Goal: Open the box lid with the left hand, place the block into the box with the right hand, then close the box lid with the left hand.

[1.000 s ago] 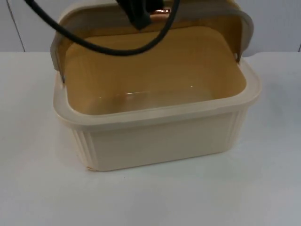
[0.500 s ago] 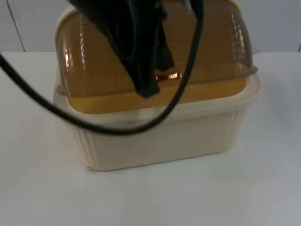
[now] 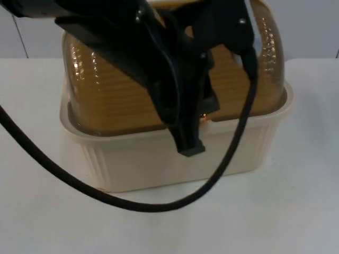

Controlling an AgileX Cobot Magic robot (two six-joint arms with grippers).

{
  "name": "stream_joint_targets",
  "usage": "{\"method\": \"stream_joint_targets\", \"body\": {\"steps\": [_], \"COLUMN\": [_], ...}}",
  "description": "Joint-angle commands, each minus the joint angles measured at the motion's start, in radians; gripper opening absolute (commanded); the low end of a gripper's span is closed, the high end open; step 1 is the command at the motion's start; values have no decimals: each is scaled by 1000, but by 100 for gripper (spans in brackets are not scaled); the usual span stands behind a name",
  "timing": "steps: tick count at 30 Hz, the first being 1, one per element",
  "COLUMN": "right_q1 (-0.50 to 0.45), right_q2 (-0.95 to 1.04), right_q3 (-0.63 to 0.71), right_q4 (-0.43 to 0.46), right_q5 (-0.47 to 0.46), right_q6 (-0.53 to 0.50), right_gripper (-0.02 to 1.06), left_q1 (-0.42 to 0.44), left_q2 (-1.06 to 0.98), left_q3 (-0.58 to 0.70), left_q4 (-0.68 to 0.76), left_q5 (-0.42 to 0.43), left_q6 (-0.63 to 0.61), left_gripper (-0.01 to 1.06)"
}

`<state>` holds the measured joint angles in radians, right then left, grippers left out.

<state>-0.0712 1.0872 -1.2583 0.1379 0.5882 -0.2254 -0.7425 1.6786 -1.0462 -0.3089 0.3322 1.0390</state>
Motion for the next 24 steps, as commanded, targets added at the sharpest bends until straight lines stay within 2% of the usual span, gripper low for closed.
{"method": "stream_joint_targets", "body": {"steps": [1, 11, 14, 17, 18, 19, 20, 21, 23, 24], "right_q1": [2, 2, 2, 2, 2, 2, 2, 2, 2, 2], "right_q2": [-18, -33, -33, -33, -33, -33, -33, -33, -33, -33], "right_q3": [4, 4, 4, 4, 4, 4, 4, 4, 4, 4], "right_q4": [2, 2, 4, 6, 6, 8, 24, 27, 30, 30], "right_q5": [6, 0, -2, -2, -2, -2, -2, -2, -5, -5], "right_q6": [0, 0, 8, 9, 9, 9, 9, 9, 9, 9], "right_gripper": [105, 105, 105, 105, 105, 105, 105, 105, 105, 105], "left_q1": [-17, -25, -20, 22, 22, 58, 136, 158, 304, 304], "left_q2": [-9, -220, -338, -451, -451, -476, -510, -518, -534, -534], "left_q3": [5, 5, 5, 3, 3, -6, -29, -40, -74, -74], "left_q4": [-48, -140, -150, -166, -166, -203, -283, -301, -413, -413], "left_q5": [-27, -173, -248, -357, -357, -384, -371, -361, -332, -332], "left_q6": [-14, -31, -31, -41, -41, -45, -47, -49, -50, -50], "left_gripper": [1, 1, 1, 1, 1, 1, 1, 1, 1, 1]}}
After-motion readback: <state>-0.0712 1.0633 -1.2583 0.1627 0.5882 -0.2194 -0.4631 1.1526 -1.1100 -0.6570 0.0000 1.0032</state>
